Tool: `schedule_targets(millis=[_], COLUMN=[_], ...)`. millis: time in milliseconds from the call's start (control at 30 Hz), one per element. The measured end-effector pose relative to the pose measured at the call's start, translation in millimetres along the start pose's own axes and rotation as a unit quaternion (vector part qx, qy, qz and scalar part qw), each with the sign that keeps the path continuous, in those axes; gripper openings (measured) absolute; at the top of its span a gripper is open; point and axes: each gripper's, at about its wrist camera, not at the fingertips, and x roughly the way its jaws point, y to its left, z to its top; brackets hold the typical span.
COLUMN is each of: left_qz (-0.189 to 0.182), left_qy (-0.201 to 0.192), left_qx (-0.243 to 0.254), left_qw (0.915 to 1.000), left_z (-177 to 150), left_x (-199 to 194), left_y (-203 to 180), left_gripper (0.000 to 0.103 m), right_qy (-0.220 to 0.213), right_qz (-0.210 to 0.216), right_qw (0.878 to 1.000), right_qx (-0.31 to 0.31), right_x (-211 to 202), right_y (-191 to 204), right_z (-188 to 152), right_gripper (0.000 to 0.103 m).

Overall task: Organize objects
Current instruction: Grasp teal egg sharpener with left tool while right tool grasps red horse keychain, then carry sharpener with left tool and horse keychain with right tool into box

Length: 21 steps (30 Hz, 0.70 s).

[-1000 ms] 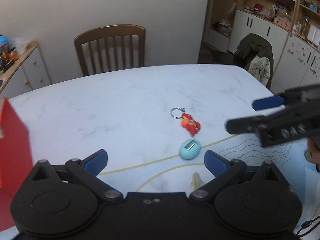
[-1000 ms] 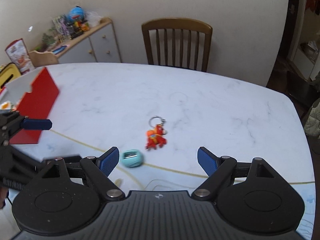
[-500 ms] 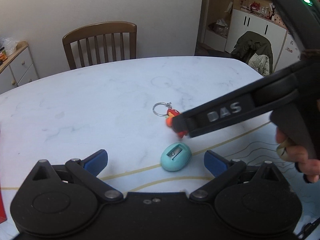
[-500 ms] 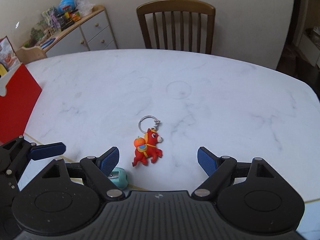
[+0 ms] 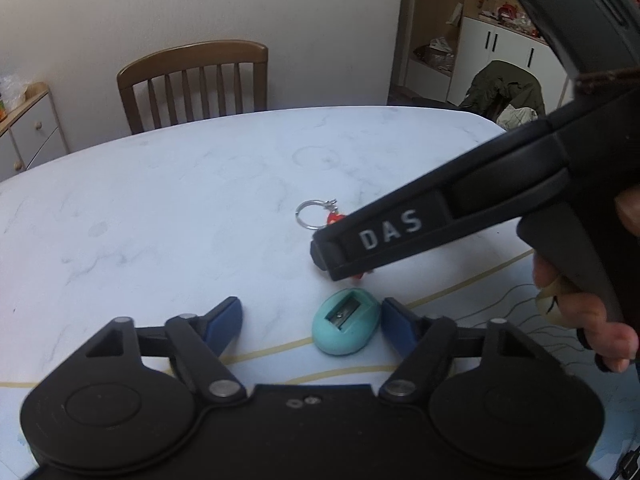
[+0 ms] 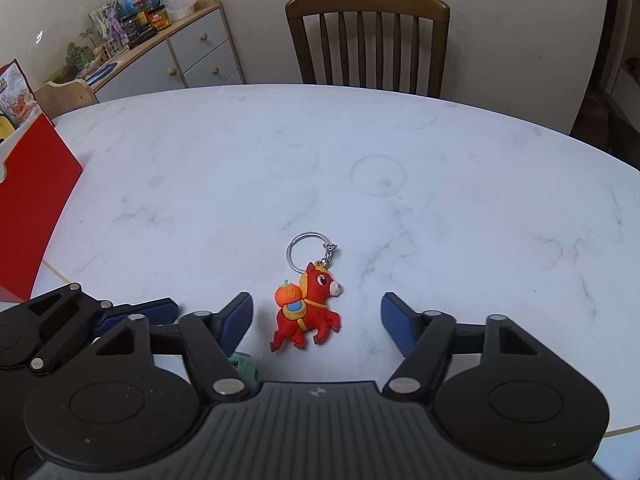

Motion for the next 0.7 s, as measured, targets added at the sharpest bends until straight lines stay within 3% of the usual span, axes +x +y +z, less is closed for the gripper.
schedule_targets(millis=[133, 367, 500, 700], left_qz=[-0.002, -0.013, -0.014, -0.017], left_qy=[-0.003, -0.004, -0.002, 0.003], left_qx=[0.006, 0.007, 0.006, -0.01], left_qw=[1.0, 0.9999, 0.9999, 0.9998], left_z=[-0.4, 2.9, 4.8, 3.4], left_x=[-0.9, -1.7, -0.4, -2.5], left_y=[-3.0, -1.1, -0.7, 2.0], left_gripper=[0.063, 0.037, 0.029, 0.029], right_qy=[-0.003, -0.004, -0.004, -0.008], right_qz=[-0.004, -0.004, -0.007, -0.012], right_qw=[1.0, 1.0, 1.0, 1.0], right_qx=[0.0, 0.005, 0.005, 0.015], right_x=[0.7, 0.5, 0.0, -7.8], right_y=[0.4, 2.4, 2.0, -0.9], right_z=[0.0, 0.6, 0.5, -1.9], right_gripper=[0.059, 0.037, 0.036, 0.036])
